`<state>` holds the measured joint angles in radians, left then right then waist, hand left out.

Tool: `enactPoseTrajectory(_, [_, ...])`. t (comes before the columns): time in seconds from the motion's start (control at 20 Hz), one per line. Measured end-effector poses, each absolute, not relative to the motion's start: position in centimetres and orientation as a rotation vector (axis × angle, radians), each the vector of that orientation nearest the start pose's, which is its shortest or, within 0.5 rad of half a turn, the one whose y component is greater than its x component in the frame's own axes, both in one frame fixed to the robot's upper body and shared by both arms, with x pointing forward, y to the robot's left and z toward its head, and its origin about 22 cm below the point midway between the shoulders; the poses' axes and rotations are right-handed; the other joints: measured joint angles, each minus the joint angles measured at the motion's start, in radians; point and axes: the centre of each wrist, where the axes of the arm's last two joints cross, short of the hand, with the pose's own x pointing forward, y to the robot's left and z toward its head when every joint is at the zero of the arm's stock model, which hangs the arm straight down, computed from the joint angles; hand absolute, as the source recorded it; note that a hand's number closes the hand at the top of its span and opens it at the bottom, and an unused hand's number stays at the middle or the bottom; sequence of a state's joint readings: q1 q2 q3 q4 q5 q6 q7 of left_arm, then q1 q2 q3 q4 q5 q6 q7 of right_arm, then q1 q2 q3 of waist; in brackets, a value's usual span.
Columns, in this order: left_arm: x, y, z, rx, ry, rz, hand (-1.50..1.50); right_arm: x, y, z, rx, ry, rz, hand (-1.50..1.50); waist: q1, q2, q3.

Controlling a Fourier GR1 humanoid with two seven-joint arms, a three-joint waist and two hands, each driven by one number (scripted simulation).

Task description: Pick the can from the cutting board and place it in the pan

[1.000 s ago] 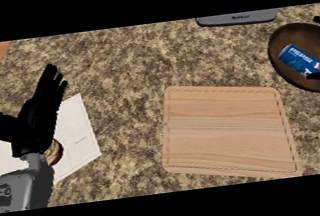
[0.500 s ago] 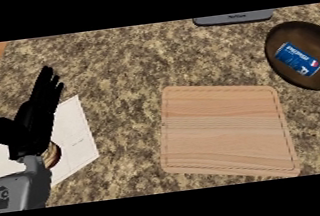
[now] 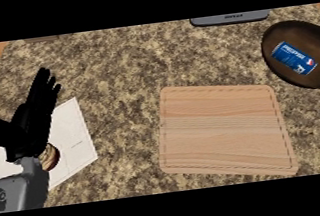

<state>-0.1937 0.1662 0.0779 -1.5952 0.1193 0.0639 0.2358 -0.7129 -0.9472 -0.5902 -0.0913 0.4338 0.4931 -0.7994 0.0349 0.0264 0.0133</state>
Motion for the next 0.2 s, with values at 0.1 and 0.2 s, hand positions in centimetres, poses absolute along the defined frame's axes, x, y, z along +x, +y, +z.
enactPoseTrajectory(0.1, [28.3,26.42,6.47,0.068,-1.545,0.024,0.0,26.95,-57.13,10.32,-0.416,-1.65,0.254,-1.5,0.001,-0.001,0.0])
enactPoseTrajectory(0.2, [28.28,26.33,6.52,0.067,-1.545,0.028,0.0,26.51,-57.43,10.32,-0.426,-1.646,0.255,-1.5,0.001,-0.001,0.001])
